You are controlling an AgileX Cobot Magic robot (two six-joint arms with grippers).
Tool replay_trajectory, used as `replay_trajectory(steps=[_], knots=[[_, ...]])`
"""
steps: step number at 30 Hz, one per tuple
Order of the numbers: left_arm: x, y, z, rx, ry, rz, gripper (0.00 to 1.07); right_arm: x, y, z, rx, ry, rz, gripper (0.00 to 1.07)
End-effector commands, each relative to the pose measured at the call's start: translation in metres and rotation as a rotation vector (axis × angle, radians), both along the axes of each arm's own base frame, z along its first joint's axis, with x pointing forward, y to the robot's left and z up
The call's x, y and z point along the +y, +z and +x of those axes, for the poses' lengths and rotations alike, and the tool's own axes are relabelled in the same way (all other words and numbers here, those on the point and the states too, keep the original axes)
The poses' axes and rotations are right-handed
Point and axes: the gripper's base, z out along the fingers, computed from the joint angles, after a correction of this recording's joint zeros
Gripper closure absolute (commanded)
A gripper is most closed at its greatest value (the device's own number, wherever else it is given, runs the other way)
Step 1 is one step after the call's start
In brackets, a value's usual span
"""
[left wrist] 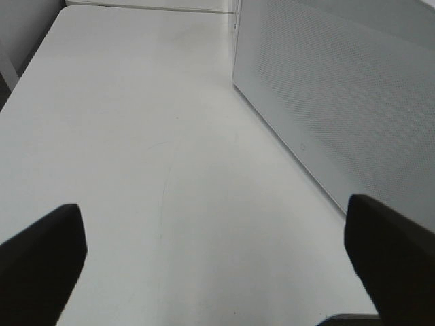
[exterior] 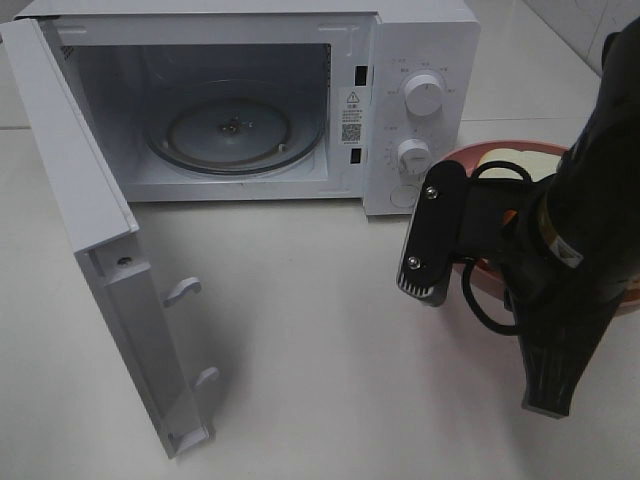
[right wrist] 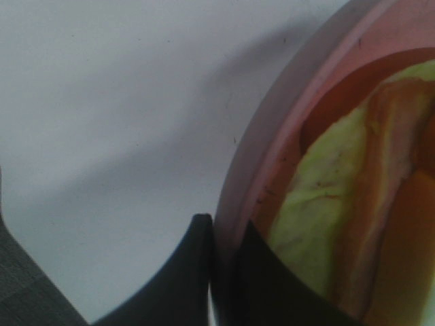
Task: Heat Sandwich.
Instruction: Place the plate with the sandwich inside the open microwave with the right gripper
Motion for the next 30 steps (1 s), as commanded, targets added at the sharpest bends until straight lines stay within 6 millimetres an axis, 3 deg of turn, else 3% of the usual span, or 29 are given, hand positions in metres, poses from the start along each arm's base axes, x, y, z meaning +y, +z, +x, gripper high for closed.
replay_trajectory(steps=[1, 16, 23, 30], knots=[[-0.001, 0.000, -0.002, -0.027, -0.001, -0.003, 0.09, 0.002, 0.002, 0.001, -0.007, 0.138, -0.023, 1.07], [-0.001, 0.000, -0.002, -0.027, -0.001, -0.003, 0.09, 0.017, 0.000, -0.001, 0.048, 0.634, -0.060, 1.07], [-0.001, 0.000, -0.002, -0.027, -0.001, -0.003, 0.09, 0.017, 0.000, -0.001, 0.059, 0.740, -0.107, 1.07], [-0.001, 0.000, -0.002, -0.027, -0.001, -0.003, 0.09, 0.019, 0.000, -0.002, 0.056, 0.714, -0.065, 1.07]])
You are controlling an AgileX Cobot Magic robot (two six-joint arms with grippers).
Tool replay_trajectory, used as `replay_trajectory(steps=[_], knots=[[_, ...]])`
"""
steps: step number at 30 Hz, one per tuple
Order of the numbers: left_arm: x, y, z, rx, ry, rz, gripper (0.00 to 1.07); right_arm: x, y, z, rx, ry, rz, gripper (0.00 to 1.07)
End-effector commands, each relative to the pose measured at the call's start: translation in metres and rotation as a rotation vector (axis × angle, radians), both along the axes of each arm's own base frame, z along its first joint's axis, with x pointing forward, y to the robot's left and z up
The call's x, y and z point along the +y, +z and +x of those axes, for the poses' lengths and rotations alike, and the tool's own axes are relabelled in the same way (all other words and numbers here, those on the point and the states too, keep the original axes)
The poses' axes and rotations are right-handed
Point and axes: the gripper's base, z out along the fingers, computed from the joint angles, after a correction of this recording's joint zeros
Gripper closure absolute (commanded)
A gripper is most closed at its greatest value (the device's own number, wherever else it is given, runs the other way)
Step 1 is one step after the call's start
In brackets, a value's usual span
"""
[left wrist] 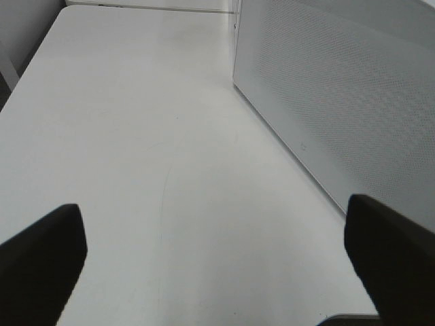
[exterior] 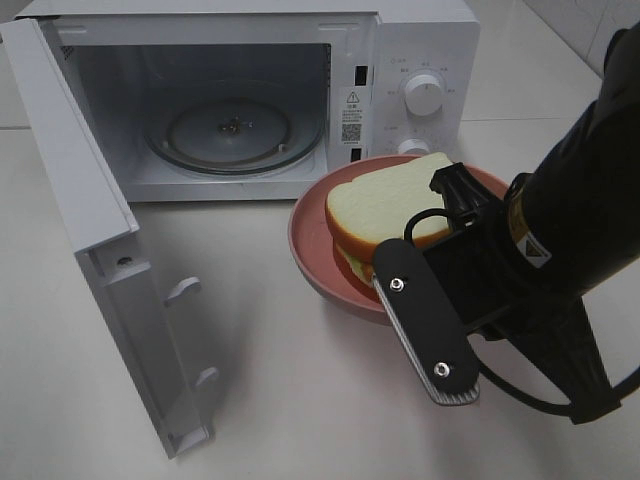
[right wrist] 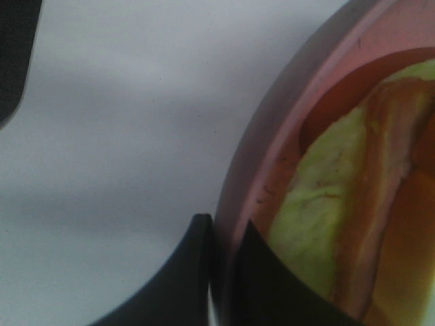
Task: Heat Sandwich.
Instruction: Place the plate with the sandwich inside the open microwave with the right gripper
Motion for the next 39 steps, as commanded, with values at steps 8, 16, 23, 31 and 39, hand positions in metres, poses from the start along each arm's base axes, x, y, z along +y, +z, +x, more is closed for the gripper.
replay_trajectory(steps=[8, 16, 23, 31, 39], knots=[[-0.001, 0.000, -0.002, -0.027, -0.001, -0.003, 0.09, 0.003, 0.002, 0.002, 0.002, 0.181, 0.019, 1.07], [-0.001, 0.000, -0.002, -0.027, -0.001, -0.003, 0.09, 0.000, 0.002, 0.012, -0.002, 0.315, 0.054, 1.07], [-0.001, 0.000, -0.002, -0.027, -0.001, -0.003, 0.09, -0.008, 0.000, 0.021, 0.017, 0.311, 0.088, 1.07], [-0.001, 0.000, -0.002, -0.027, -0.001, -0.003, 0.09, -0.010, 0.001, 0.026, 0.007, 0.317, 0.122, 1.07], [-0.001, 0.000, -0.002, -0.027, -0.001, -0.003, 0.09, -0.008, -0.003, 0.029, 0.007, 0.322, 0.122, 1.07]])
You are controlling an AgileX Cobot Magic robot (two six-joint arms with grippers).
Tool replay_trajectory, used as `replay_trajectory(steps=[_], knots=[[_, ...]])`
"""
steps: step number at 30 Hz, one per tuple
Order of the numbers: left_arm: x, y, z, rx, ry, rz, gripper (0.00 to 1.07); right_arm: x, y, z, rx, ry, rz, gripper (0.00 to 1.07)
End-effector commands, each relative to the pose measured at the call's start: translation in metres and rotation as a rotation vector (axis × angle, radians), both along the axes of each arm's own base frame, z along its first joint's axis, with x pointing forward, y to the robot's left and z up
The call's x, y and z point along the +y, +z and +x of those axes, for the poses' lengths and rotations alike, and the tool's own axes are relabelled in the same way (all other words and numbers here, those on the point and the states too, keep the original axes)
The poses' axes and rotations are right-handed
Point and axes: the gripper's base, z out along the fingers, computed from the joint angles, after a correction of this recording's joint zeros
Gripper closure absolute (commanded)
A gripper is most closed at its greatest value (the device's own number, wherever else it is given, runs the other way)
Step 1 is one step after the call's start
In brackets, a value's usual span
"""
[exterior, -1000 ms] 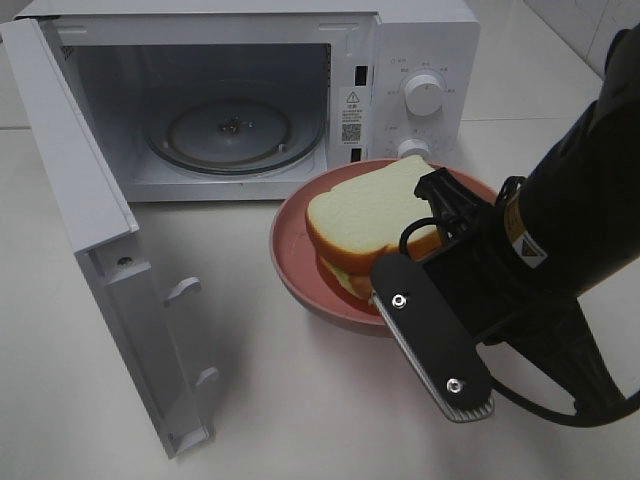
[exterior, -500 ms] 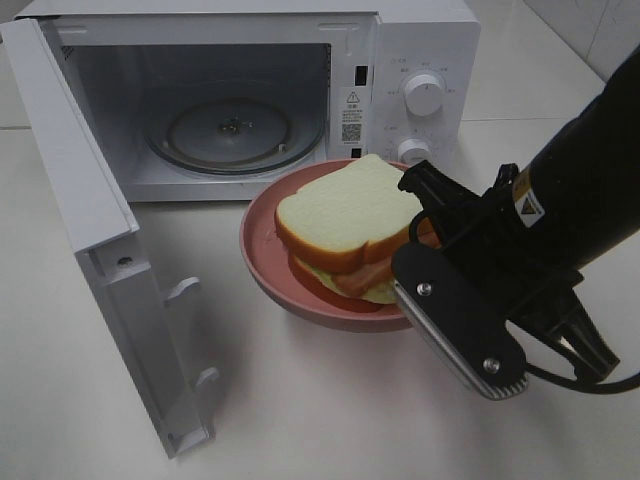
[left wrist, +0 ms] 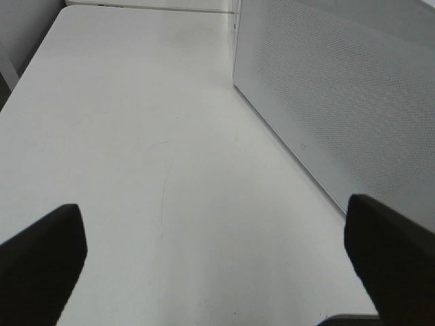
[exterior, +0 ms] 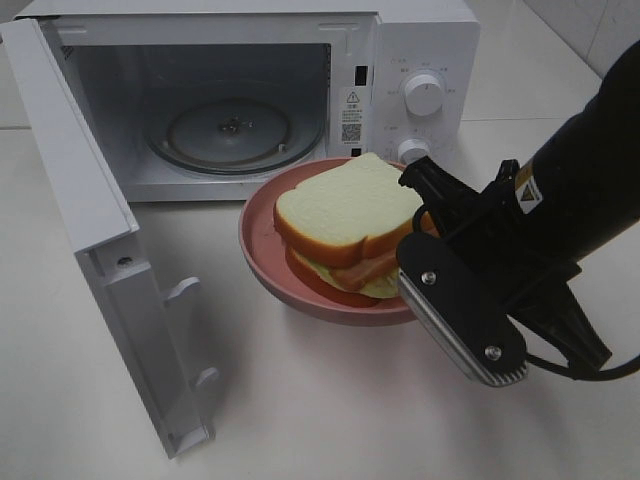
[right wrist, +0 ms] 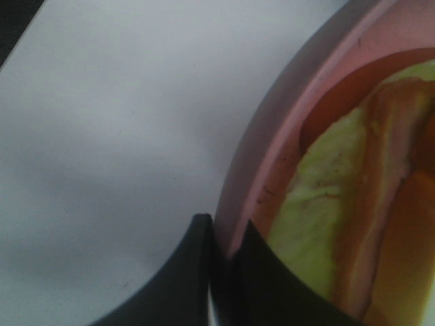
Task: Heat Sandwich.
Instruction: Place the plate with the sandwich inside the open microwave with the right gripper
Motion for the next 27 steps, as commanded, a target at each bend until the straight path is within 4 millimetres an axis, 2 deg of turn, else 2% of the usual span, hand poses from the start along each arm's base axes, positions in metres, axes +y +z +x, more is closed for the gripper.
replay_trajectory(steps=[1, 11, 27], knots=[[-0.001, 0.000, -0.002, -0.027, -0.001, -0.003, 0.09, 0.002, 0.001, 0.004, -0.039, 0.010, 0.031, 1.07], [-0.001, 0.000, -0.002, -0.027, -0.001, -0.003, 0.09, 0.010, -0.007, 0.010, -0.023, 0.025, 0.052, 1.07], [-0.001, 0.000, -0.002, -0.027, -0.001, -0.003, 0.09, 0.045, -0.014, 0.054, -0.027, 0.027, 0.053, 1.07]])
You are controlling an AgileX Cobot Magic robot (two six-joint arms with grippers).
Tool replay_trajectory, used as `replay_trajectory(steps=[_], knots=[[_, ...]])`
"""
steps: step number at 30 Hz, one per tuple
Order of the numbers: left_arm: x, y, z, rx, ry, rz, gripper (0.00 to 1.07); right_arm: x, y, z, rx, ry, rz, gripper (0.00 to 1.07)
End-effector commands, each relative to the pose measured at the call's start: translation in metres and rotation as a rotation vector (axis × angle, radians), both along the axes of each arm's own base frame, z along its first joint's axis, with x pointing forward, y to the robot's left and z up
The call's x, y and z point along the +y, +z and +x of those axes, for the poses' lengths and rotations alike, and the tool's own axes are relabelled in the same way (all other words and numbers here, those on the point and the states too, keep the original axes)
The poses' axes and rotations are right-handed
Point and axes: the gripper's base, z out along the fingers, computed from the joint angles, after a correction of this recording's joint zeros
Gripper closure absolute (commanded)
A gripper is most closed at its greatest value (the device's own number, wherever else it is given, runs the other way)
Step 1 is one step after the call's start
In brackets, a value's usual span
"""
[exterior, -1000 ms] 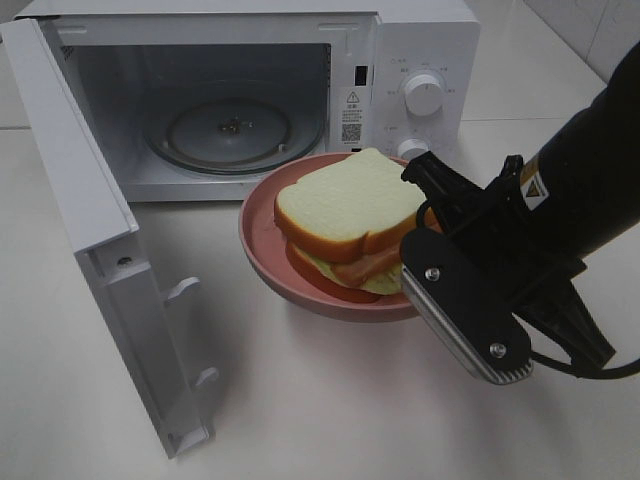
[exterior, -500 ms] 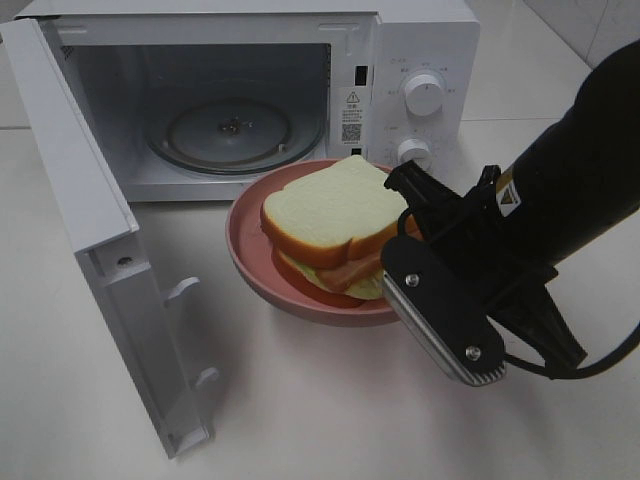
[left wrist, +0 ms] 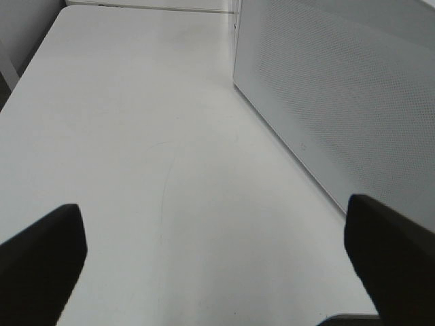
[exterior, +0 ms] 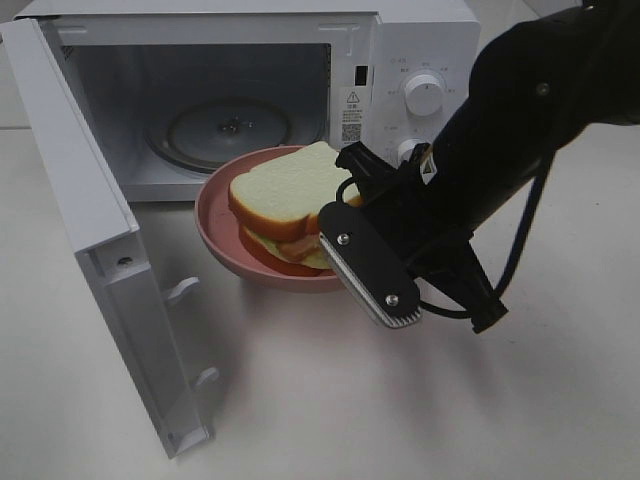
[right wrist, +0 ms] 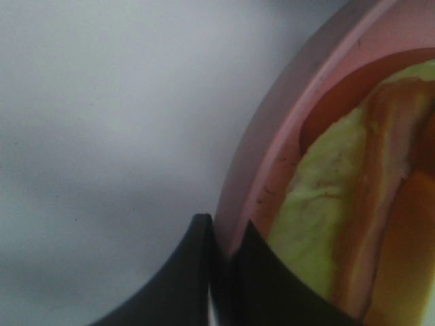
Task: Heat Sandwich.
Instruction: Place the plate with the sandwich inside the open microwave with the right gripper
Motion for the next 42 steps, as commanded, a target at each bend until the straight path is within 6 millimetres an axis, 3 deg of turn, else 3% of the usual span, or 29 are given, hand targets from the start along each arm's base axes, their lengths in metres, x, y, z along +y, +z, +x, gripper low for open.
replay_trajectory(steps=[1, 42], knots=[[-0.001, 0.000, -0.002, -0.027, -0.001, -0.003, 0.09, 0.007, 0.004, 0.009, -0.025, 0.003, 0.025, 1.07], [-0.001, 0.000, -0.002, -0.027, -0.001, -0.003, 0.09, 0.085, -0.006, 0.107, -0.039, -0.004, 0.039, 1.07]])
